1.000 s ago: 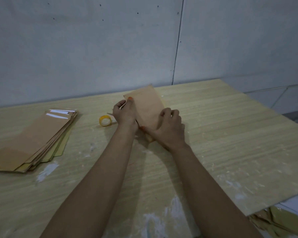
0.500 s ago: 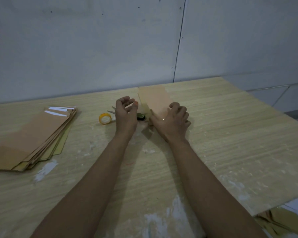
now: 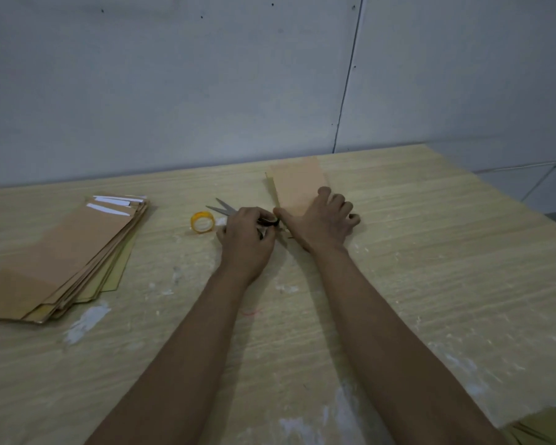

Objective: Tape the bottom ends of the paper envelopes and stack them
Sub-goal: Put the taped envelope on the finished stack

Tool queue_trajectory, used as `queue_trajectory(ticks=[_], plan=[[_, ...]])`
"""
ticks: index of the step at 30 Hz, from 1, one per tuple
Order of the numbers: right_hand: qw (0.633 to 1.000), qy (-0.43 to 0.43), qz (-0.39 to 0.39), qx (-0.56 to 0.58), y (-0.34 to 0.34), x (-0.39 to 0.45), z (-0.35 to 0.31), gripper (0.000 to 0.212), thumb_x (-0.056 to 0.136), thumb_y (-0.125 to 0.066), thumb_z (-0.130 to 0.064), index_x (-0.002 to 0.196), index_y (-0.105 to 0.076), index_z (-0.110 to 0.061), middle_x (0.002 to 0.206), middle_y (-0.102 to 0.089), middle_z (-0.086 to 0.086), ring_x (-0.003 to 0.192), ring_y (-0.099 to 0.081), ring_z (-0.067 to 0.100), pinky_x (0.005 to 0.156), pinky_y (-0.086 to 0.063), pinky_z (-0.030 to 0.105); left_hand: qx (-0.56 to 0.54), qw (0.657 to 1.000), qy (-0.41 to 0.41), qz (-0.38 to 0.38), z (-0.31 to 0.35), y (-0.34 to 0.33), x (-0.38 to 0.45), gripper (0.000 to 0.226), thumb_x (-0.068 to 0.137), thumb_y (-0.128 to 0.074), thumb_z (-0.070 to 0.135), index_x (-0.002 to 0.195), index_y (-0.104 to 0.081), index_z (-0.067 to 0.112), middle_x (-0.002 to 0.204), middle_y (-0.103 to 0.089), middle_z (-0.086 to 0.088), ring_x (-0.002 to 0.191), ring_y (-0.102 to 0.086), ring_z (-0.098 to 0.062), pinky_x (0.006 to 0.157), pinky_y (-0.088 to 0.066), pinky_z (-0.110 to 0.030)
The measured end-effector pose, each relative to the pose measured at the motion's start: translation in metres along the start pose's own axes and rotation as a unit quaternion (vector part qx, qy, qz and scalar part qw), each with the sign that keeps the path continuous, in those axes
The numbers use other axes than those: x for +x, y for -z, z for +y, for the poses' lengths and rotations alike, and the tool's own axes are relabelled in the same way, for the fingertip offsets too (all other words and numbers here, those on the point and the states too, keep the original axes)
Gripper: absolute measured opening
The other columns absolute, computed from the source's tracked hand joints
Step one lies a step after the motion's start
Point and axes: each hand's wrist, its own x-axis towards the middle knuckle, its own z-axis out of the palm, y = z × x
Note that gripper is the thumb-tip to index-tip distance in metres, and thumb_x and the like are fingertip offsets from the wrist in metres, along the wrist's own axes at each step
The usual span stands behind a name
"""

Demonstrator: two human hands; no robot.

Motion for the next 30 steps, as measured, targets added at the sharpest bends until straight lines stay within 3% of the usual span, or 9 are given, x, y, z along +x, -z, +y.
queue_trajectory(ticks=[3, 6, 17, 22, 30], plan=[[0.999, 0.007, -0.041, -0.01, -0.0036, 0.0024, 0.0035, 0.088, 0.075, -0.047, -0.082, 0.136, -0.045, -0.019, 0.137, -0.044, 0.016, 0.126, -0.035, 0.036, 0.101, -0.023, 0.053, -0.016, 1.0, 0.022, 0.0, -0.0001, -0.0007, 0.0027, 0.016, 0.084, -0.068, 0.016, 0.089, -0.063, 0.03, 0.102, -0.064, 0.004, 0.105, -0.058, -0.023, 0.091, -0.04, -0.04], [0.998, 0.017, -0.041, -0.036, -0.0044, 0.003, 0.0043, 0.077, 0.08, -0.047, -0.076, 0.131, -0.05, -0.019, 0.134, -0.046, 0.016, 0.124, -0.035, 0.036, 0.099, -0.025, 0.051, -0.017, 0.999, 0.03, 0.001, 0.0004, -0.0003, 0.0031, 0.021, 0.084, -0.068, 0.017, 0.086, -0.058, 0.036, 0.101, -0.063, 0.006, 0.106, -0.057, -0.024, 0.093, -0.043, -0.05], [0.992, 0.079, -0.088, -0.04, -0.0021, 0.0044, 0.0063, 0.063, 0.083, -0.05, -0.065, 0.13, -0.054, -0.024, 0.137, -0.047, 0.008, 0.126, -0.035, 0.035, 0.099, -0.023, 0.052, -0.011, 0.999, 0.034, -0.015, 0.0009, 0.0003, 0.0047, 0.021, 0.086, -0.068, 0.02, 0.087, -0.057, 0.038, 0.106, -0.063, 0.004, 0.111, -0.056, -0.026, 0.097, -0.041, -0.05], [0.99, 0.082, -0.094, -0.059, 0.0011, 0.0001, 0.008, 0.071, 0.078, -0.048, -0.074, 0.13, -0.053, -0.026, 0.138, -0.044, 0.01, 0.126, -0.034, 0.037, 0.1, -0.023, 0.053, -0.012, 0.999, 0.034, -0.011, 0.0021, 0.0008, 0.0039, 0.022, 0.085, -0.069, 0.019, 0.086, -0.057, 0.037, 0.104, -0.063, 0.005, 0.11, -0.056, -0.026, 0.097, -0.041, -0.05], [0.993, 0.05, -0.104, -0.03, 0.0021, 0.0071, 0.0085, 0.058, 0.083, -0.053, -0.061, 0.131, -0.053, -0.028, 0.14, -0.043, 0.006, 0.131, -0.033, 0.03, 0.103, -0.021, 0.052, -0.001, 0.999, 0.036, -0.015, 0.0019, 0.0016, 0.0036, 0.019, 0.087, -0.069, 0.02, 0.087, -0.057, 0.035, 0.107, -0.063, 0.003, 0.111, -0.055, -0.027, 0.098, -0.04, -0.047]])
